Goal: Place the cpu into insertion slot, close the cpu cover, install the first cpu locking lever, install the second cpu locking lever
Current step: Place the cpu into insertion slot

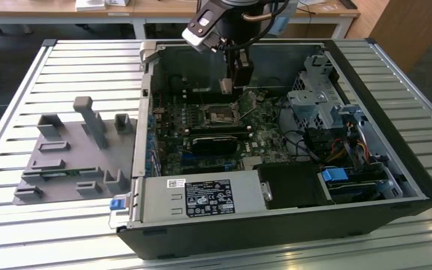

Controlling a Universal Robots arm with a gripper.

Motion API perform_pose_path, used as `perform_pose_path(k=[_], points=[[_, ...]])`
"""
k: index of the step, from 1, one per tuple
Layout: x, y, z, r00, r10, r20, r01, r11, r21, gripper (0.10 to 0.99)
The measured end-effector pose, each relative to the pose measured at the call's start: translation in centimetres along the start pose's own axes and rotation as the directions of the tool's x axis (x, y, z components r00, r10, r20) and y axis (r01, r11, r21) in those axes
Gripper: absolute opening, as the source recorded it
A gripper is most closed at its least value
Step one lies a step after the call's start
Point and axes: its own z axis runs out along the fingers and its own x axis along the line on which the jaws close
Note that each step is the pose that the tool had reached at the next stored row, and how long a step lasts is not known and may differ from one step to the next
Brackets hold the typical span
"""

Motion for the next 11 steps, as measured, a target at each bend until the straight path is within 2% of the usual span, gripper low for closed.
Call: perform_pose_path(k=[5, 11], points=[[0.0, -0.02, 0.28, 1.0, 0.0, -0.0002, 0.0, 1.0, 0.0, 0.537], [0.03, -0.08, 1.2, 1.0, 0.0, -0.0001, 0.0, 1.0, 0.0, 0.537]])
